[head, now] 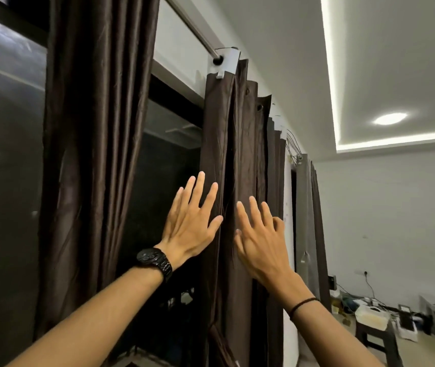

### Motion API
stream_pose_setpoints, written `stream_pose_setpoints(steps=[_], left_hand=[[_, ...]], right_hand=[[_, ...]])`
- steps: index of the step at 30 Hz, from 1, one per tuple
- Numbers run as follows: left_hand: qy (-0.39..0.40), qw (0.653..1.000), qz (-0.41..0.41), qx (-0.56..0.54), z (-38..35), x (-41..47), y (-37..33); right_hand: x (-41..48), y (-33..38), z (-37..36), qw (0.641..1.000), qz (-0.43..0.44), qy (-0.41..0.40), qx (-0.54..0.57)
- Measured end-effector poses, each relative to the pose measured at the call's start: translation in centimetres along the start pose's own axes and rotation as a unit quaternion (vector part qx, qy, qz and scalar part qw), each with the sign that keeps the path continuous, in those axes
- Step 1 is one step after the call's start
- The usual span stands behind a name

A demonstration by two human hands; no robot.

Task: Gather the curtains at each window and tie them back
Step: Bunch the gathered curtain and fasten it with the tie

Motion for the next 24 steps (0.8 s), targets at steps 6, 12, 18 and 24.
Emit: stream_pose_setpoints(steps=[6, 12, 18, 24], left_hand=[[-0.013, 0.999, -0.002, 0.048, -5.6, 7.3, 0.1], [0.006, 0.997, 0.048, 0.064, -10.6, 15.3, 0.1], [0.019, 0.988, 0.138, 0.07, -14.2, 20.9, 0.3], [-0.042, 0.987, 0.117, 0.104, -15.9, 23.3, 1.1]], right_hand=[[4.3, -3.5, -5.4, 1.0, 0.0, 0.006, -0.005], [10.1, -6.7, -11.5, 1.0, 0.002, 0.023, 0.001], [16.0, -10.3, -15.8, 0.999, 0.013, 0.031, -0.007], [21.9, -13.4, -20.2, 0.997, -0.04, 0.034, 0.057]])
Point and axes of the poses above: each hand's wrist, its own x-axis towards the middle knuckle, its own z-axis out of the back of the hand, y = z × x, the point moved 2 cm from there along x, towards the middle knuckle, and after that the axes turned 2 degrees about -x, right-handed, at the moved point
